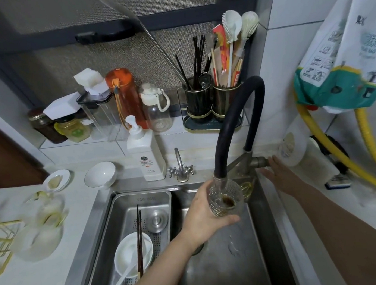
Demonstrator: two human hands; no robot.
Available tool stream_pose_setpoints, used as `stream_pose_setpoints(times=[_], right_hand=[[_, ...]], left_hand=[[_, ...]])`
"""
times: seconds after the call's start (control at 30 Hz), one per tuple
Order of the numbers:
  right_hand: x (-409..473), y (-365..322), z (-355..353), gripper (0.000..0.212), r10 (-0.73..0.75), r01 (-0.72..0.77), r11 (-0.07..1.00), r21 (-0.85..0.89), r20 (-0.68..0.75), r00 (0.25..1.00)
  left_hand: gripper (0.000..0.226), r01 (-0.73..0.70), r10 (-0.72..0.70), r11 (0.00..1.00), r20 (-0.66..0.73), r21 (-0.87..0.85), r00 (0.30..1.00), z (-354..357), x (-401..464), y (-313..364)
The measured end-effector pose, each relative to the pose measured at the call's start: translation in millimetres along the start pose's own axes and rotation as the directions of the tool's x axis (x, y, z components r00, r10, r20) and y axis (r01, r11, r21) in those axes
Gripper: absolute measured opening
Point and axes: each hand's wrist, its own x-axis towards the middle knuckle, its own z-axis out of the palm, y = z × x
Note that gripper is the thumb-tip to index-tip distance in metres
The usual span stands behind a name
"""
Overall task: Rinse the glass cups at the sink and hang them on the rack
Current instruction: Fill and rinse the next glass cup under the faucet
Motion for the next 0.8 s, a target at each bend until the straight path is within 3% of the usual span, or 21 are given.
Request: stream_pose_setpoints(times=[0.47, 0.63, 0.8], right_hand=[[-1.1, -2.4, -4.4, 0.065, 0.002, -0.002, 1.000, -0.006, -0.001, 1.000], [-4.8, -3.7, -6.1, 0.069, -0.007, 0.007, 1.000, 0.011, 0.007, 1.000], [-25.3, -13.2, 3.7, 0.081, -0.096, 0.096, 0.995, 0.000, -0.084, 0.992]], left_hand=[[0.105, 0.014, -0.014, 1.000, -0.017, -0.015, 1.000, -0.1, -2.2, -1.6], [0.109, 0.032, -0.032, 0.999, -0.016, -0.002, 0.999, -1.6, -2.1, -2.4], [0.107, 0.039, -0.039, 0.999, -0.005, 0.000, 0.999, -1.9, -1.3, -7.3]])
